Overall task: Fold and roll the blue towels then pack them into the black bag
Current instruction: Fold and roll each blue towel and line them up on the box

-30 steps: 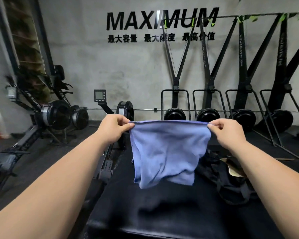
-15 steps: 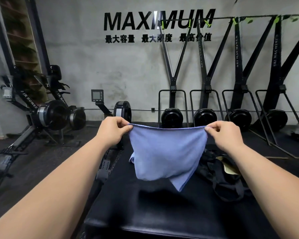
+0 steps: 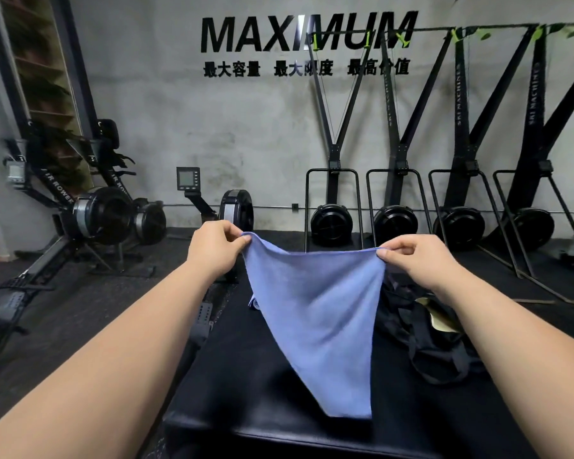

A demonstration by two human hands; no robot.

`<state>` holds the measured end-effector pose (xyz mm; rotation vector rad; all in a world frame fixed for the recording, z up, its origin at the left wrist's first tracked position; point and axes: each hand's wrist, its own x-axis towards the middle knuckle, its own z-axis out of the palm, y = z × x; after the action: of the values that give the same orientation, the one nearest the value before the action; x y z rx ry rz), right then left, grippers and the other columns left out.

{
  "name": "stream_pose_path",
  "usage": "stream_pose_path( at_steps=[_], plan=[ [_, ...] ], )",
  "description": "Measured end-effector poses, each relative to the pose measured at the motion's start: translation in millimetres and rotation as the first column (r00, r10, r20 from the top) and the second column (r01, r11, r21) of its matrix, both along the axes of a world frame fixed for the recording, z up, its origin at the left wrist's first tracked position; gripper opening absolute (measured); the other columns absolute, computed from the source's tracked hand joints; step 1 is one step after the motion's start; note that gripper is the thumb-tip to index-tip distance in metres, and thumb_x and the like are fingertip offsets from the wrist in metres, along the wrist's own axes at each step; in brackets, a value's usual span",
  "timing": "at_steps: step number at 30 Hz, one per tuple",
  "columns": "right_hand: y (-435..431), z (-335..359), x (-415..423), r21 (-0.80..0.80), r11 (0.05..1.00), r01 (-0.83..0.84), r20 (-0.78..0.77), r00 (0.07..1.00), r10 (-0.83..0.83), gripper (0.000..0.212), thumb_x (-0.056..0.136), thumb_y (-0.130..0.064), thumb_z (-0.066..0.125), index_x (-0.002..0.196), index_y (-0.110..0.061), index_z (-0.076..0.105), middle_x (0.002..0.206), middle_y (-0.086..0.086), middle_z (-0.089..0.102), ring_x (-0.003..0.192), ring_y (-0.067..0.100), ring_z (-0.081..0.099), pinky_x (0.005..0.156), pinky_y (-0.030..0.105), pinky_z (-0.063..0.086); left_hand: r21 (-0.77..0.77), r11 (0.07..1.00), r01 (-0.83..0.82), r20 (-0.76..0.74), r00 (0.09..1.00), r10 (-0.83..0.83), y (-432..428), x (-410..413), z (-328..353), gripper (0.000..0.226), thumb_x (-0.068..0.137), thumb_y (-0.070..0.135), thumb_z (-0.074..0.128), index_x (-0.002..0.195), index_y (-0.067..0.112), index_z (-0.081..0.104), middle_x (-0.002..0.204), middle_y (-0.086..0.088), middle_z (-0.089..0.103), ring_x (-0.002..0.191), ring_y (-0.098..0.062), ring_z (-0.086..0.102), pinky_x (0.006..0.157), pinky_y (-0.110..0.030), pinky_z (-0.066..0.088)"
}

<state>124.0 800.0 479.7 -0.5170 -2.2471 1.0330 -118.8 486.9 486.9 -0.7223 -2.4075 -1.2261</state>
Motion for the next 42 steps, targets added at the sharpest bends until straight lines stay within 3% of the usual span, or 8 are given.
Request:
stream_pose_path(
  at_steps=[3, 9, 14, 20, 24, 28, 34, 42],
  plan=[
    [1.8, -0.9, -3.0, 0.208, 0.936, 0.284, -0.076, 0.959, -0.274, 0.006, 0.09, -0.034, 0.081, 0.084, -0.031, 0.078, 0.074, -0.011, 0.073, 0.079, 0.009, 0.068, 0.067, 0.026, 0.045, 0.027, 1.0, -0.007, 0.058, 0.998, 0.006, -2.1, -0.7, -4.2, 0.015, 0.088, 0.037, 0.083, 0.079, 0.028, 0.075, 0.081, 0.014, 0.073, 0.083, -0.011, 0.069, 0.077, -0.031, 0.054],
    [5.8, -1.6, 4.3, -0.055, 0.998, -0.017, 0.078, 0.997, 0.021, 0.006, 0.093, -0.023, 0.08, 0.09, -0.018, 0.079, 0.073, 0.009, 0.07, 0.065, 0.019, 0.057, 0.06, 0.03, 0.047, 0.128, 0.979, 0.157, 0.233, 0.955, -0.184, -13.1, 3.4, -6.1, 0.016, 0.087, 0.029, 0.087, 0.082, 0.017, 0.078, 0.07, 0.009, 0.066, 0.063, -0.008, 0.054, 0.062, -0.021, 0.045],
    [17.1, 5.9, 20.1, -0.391, 0.892, -0.228, -0.045, 0.972, 0.229, 0.009, 0.092, -0.013, 0.074, 0.084, -0.011, 0.079, 0.074, 0.006, 0.052, 0.061, 0.014, 0.039, 0.053, 0.026, 0.027, 0.271, 0.876, 0.399, 0.511, 0.711, -0.483, -39.7, 5.3, -1.8, 0.013, 0.091, 0.027, 0.079, 0.09, 0.014, 0.074, 0.064, 0.011, 0.06, 0.058, -0.008, 0.041, 0.049, -0.018, 0.03],
    [12.4, 17.3, 30.7, -0.568, 0.741, -0.357, -0.219, 0.934, 0.281, 0.014, 0.095, -0.014, 0.058, 0.088, -0.011, 0.069, 0.06, -0.005, 0.045, 0.053, 0.01, 0.034, 0.046, 0.02, 0.031, 0.509, 0.673, 0.537, 0.468, 0.483, -0.74, -46.8, 4.2, 3.1, 0.018, 0.095, 0.029, 0.069, 0.08, 0.019, 0.071, 0.072, 0.008, 0.051, 0.061, -0.006, 0.038, 0.054, -0.019, 0.028],
    [26.1, -7.4, 16.1, -0.577, 0.78, -0.242, -0.174, 0.97, 0.172, 0.009, 0.092, -0.02, 0.067, 0.098, -0.014, 0.07, 0.069, -0.001, 0.052, 0.057, 0.01, 0.036, 0.054, 0.027, 0.03, 0.48, 0.762, 0.434, 0.504, 0.575, -0.645, -31.1, -5.4, -13.8, 0.016, 0.092, 0.032, 0.075, 0.09, 0.016, 0.076, 0.074, 0.006, 0.059, 0.062, -0.007, 0.039, 0.054, -0.021, 0.027],
    [36.9, -62.5, 8.3, -0.287, 0.958, 0.016, 0.189, 0.981, 0.041, 0.011, 0.09, -0.021, 0.077, 0.088, -0.01, 0.079, 0.071, -0.002, 0.065, 0.062, 0.014, 0.044, 0.054, 0.028, 0.029, 0.094, 0.958, 0.27, 0.548, 0.79, -0.276, -16.6, -15.6, -65.5, 0.017, 0.089, 0.036, 0.084, 0.087, 0.019, 0.082, 0.073, 0.009, 0.067, 0.066, -0.011, 0.048, 0.057, -0.026, 0.036],
    [27.0, -155.1, -10.4, -0.083, 0.968, 0.237, 0.346, 0.918, -0.195, 0.014, 0.085, -0.022, 0.077, 0.071, -0.022, 0.077, 0.06, -0.012, 0.067, 0.062, 0.015, 0.059, 0.06, 0.029, 0.047, -0.068, 0.986, 0.152, 0.565, 0.821, -0.087, 13.4, -15.5, -165.5, 0.023, 0.082, 0.023, 0.087, 0.066, 0.013, 0.074, 0.061, 0.005, 0.063, 0.059, -0.015, 0.049, 0.062, -0.025, 0.043],
    [14.6, -201.1, -49.2, -0.378, 0.849, 0.369, 0.213, 0.927, -0.308, 0.012, 0.096, -0.014, 0.056, 0.095, -0.01, 0.067, 0.069, 0.003, 0.077, 0.057, 0.023, 0.075, 0.058, 0.035, 0.059, 0.226, 0.974, -0.028, 0.662, 0.737, -0.133, 56.2, -22.9, -218.0, 0.017, 0.098, 0.012, 0.068, 0.082, 0.007, 0.067, 0.072, -0.009, 0.078, 0.058, -0.025, 0.068, 0.077, -0.044, 0.062]
  ],
)
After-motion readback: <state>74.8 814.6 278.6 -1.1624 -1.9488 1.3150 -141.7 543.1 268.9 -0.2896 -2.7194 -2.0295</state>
